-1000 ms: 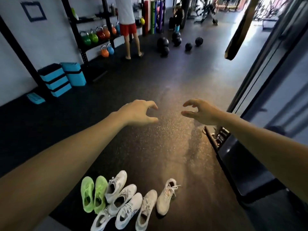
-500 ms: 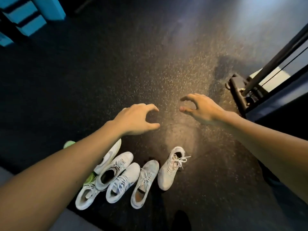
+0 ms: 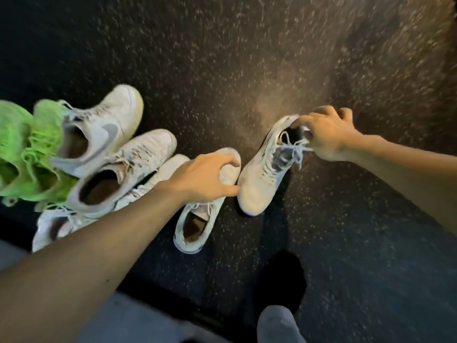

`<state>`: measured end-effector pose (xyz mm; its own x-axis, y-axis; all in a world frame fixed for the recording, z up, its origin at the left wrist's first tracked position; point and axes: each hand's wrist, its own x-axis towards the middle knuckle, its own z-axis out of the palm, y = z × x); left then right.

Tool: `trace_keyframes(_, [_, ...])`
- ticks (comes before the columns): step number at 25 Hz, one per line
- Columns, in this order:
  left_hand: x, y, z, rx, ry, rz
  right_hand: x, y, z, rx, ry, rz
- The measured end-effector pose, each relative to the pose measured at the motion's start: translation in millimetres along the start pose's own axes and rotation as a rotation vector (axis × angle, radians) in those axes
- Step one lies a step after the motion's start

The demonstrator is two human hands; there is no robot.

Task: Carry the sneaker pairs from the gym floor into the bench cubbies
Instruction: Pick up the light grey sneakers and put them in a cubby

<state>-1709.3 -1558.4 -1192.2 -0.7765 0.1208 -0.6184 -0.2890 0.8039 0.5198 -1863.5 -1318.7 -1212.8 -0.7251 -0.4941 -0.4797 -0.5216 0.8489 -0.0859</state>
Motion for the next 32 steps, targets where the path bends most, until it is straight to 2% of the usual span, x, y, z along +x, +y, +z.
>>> trace_keyframes(3, [6, -30, 48, -0.043, -0.034, -0.036, 3, 8, 42, -0.383, -0.117, -0.013])
trace_keyframes(5, [5, -42, 70, -0.026, -0.028, -0.057, -3, 12, 66, -0.559, -0.112, -0.049])
trace_keyframes(9, [8, -47, 85, 0.055, 0.029, -0.059, -16, 16, 87, -0.660, -0.039, -0.039])
trace_keyframes(13, [-4, -40, 91, 0.180, 0.098, -0.113, -49, 17, 103, -0.642, -0.157, 0.036])
trace_keyframes(18, [-32, -39, 102, 0.316, 0.008, -0.466, -111, -5, 130, -0.424, -0.201, 0.038])
trace_keyframes(20, [-46, -39, 111, 0.403, -0.069, -0.510, -138, -28, 145, -0.323, -0.238, 0.042])
trace_keyframes(23, [-61, -39, 128, 0.498, -0.111, -0.451, -161, -74, 167, -0.090, -0.205, 0.069])
trace_keyframes(28, [-69, -48, 154, 0.574, -0.061, -0.284, -146, -144, 173, 0.335, -0.006, 0.240])
trace_keyframes(30, [-71, -49, 169, 0.608, -0.039, -0.159, -132, -168, 177, 0.447, 0.008, 0.301])
trace_keyframes(32, [-75, -45, 183, 0.546, -0.029, -0.118, -127, -185, 185, 0.516, -0.020, 0.318])
